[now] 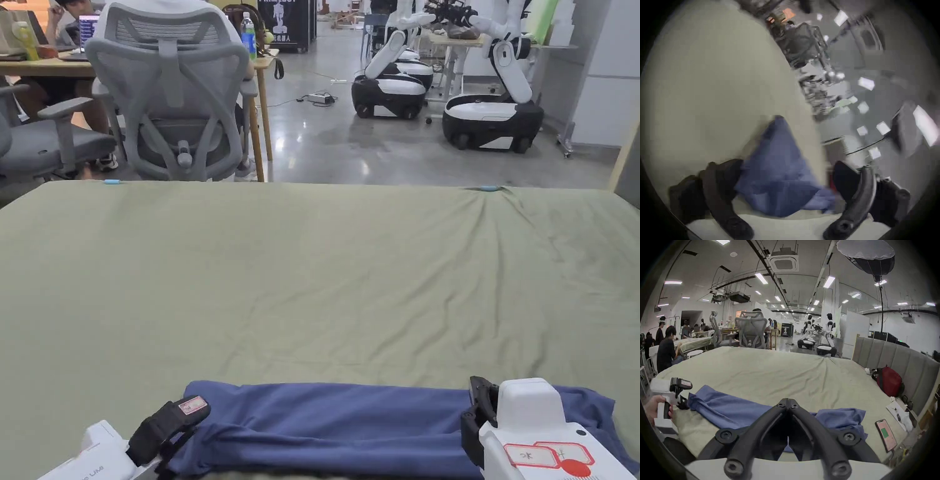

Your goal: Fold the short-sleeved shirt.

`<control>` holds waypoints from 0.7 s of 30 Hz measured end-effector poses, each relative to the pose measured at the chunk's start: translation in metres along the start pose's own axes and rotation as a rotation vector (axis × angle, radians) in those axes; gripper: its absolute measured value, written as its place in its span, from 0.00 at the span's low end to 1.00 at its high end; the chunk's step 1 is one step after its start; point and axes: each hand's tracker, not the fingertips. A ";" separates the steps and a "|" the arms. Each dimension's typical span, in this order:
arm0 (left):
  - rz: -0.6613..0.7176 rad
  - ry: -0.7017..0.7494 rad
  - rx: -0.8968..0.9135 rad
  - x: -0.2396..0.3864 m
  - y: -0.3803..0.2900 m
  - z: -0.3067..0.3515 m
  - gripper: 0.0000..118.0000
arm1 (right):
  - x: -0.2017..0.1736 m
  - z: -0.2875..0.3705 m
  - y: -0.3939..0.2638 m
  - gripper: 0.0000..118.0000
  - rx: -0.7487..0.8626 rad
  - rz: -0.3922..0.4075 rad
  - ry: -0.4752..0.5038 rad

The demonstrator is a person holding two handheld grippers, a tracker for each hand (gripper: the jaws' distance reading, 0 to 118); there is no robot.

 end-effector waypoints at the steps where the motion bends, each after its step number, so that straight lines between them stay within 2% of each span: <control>1: 0.082 -0.116 -0.025 -0.008 -0.003 -0.010 0.72 | -0.001 -0.001 -0.001 0.00 0.000 -0.006 -0.005; 2: 0.174 -0.156 -0.071 -0.012 -0.007 -0.025 0.62 | -0.001 -0.003 -0.002 0.00 -0.001 -0.010 -0.009; 3: 0.179 -0.109 -0.079 -0.013 -0.010 -0.036 0.42 | -0.002 -0.006 -0.001 0.00 -0.005 -0.006 -0.012; 4: 0.085 -0.006 -0.090 -0.005 -0.015 -0.044 0.12 | -0.003 -0.008 -0.001 0.00 -0.012 0.010 -0.022; 5: 0.011 0.074 -0.104 0.005 -0.017 -0.052 0.10 | -0.004 -0.010 -0.001 0.00 -0.017 0.021 -0.023; 6: -0.142 0.200 -0.095 0.013 -0.016 -0.055 0.10 | -0.003 -0.012 0.000 0.00 -0.021 0.022 -0.021; 8: -0.141 0.164 -0.043 0.024 -0.010 -0.049 0.08 | -0.002 -0.016 0.001 0.00 -0.035 0.019 -0.024; 10: -0.262 0.249 0.044 0.040 0.000 -0.034 0.08 | -0.002 -0.020 0.002 0.00 -0.044 0.016 -0.021; 16: -0.545 0.471 0.079 0.058 0.023 -0.003 0.08 | -0.006 -0.024 0.000 0.00 -0.049 0.021 0.001; 19: -0.807 0.523 0.057 0.096 0.000 -0.010 0.08 | -0.006 -0.022 -0.001 0.00 -0.049 0.009 0.019; 21: -1.035 0.525 0.047 0.130 -0.030 -0.024 0.08 | -0.002 -0.020 -0.003 0.00 -0.047 0.004 0.023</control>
